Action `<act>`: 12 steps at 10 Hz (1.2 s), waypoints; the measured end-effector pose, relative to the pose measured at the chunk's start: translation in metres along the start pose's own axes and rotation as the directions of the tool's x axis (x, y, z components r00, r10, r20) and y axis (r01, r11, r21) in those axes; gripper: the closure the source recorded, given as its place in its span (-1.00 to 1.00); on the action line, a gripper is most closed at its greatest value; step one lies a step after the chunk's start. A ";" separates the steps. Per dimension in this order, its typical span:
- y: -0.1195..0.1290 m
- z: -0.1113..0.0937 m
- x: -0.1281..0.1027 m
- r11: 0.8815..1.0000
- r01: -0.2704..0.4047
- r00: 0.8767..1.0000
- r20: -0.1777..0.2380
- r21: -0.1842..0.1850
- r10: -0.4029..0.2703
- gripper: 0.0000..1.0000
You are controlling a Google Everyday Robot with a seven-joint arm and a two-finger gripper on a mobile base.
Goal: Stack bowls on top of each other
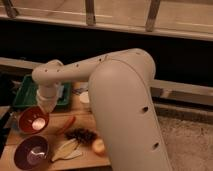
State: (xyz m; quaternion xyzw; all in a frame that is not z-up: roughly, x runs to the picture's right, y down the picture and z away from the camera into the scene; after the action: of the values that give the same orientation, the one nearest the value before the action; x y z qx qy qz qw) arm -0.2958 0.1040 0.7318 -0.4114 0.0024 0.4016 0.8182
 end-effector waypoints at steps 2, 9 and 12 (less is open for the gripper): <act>0.032 -0.002 0.009 0.998 0.058 0.998 -0.029 -0.006 -0.058 1.00; 0.057 0.024 0.058 1.000 0.005 0.991 -0.133 -0.010 -0.006 0.71; 0.054 0.049 0.074 0.999 -0.032 0.983 -0.183 -0.015 0.028 0.15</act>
State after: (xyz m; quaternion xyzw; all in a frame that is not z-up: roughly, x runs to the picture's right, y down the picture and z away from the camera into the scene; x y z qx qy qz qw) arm -0.2975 0.2043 0.7033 -0.4536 0.0802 0.3744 0.8048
